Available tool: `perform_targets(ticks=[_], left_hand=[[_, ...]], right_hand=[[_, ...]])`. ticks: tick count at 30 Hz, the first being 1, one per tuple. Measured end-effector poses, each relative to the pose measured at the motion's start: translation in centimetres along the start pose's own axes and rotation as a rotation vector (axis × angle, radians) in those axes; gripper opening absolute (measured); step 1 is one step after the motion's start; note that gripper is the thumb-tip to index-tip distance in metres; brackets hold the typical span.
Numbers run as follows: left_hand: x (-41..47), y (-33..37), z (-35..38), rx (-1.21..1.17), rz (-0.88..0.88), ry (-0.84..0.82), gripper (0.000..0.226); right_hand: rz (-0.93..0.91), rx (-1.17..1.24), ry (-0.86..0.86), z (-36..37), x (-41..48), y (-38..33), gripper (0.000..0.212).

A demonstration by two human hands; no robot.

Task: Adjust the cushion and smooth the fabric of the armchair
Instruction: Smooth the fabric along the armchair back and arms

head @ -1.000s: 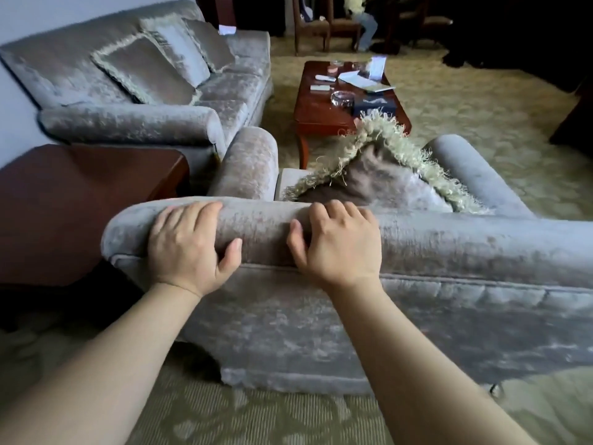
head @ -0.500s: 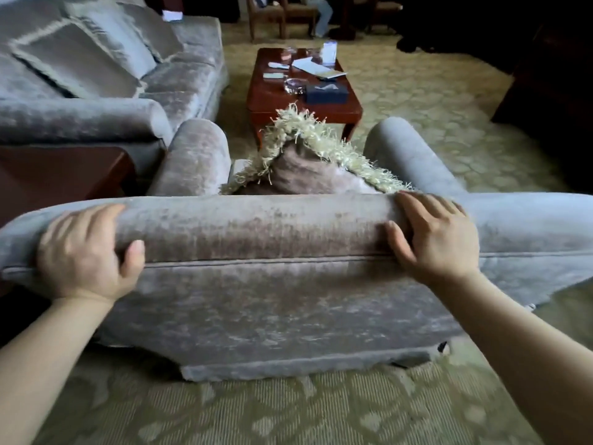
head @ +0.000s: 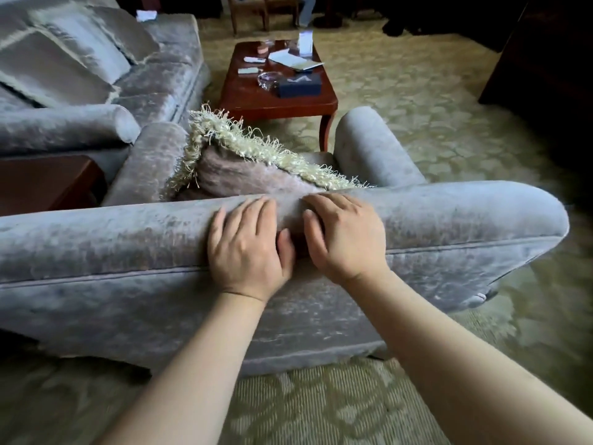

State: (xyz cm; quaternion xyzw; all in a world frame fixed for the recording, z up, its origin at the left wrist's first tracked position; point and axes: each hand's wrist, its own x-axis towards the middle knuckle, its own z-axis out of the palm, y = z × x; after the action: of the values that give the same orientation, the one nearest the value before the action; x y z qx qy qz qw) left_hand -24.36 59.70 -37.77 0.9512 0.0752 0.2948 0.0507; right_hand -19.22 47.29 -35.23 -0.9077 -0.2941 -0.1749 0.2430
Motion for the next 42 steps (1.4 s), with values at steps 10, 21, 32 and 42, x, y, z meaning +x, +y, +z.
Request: perform_targets(ticks=[10, 21, 32, 42], left_hand=[[0.5, 0.8, -0.8, 0.076, -0.073, -0.063, 0.048], [1.5, 11.3, 2.0, 0.036, 0.022, -0.139, 0.057], [3.9, 12.7, 4.3, 0.069, 0.104, 0.046, 0.052], [3.2, 13.4, 3.3, 0.029, 0.021, -0.077, 0.054]], right_hand=[[0.139, -0.302, 0.233, -2.2, -3.6, 10.9, 0.052], [-0.033, -0.256, 0.189, -5.6, -4.3, 14.3, 0.043], [-0.069, -0.315, 0.278, -5.9, -1.9, 19.8, 0.046], [0.002, -0.321, 0.22, -6.1, -2.8, 19.3, 0.047]])
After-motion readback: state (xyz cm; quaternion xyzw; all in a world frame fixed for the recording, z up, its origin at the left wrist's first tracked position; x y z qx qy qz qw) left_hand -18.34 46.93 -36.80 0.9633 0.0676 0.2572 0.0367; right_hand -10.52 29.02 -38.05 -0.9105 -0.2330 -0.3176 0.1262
